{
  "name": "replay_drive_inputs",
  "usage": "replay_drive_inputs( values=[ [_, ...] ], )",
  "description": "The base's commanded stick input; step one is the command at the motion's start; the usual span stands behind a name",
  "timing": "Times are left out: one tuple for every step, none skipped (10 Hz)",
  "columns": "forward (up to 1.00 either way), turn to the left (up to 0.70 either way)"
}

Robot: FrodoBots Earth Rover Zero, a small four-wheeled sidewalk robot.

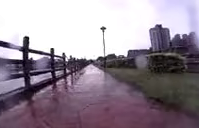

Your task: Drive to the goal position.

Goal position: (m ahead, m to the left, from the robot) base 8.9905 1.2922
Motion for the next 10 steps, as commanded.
replay_drive_inputs(
  values=[
    [1.00,0.00],
    [1.00,0.00],
    [1.00,0.00],
    [1.00,0.00],
    [1.00,0.00],
    [1.00,0.00],
    [1.00,0.00],
    [1.00,0.00],
    [1.00,0.11],
    [1.00,0.11]
  ],
)
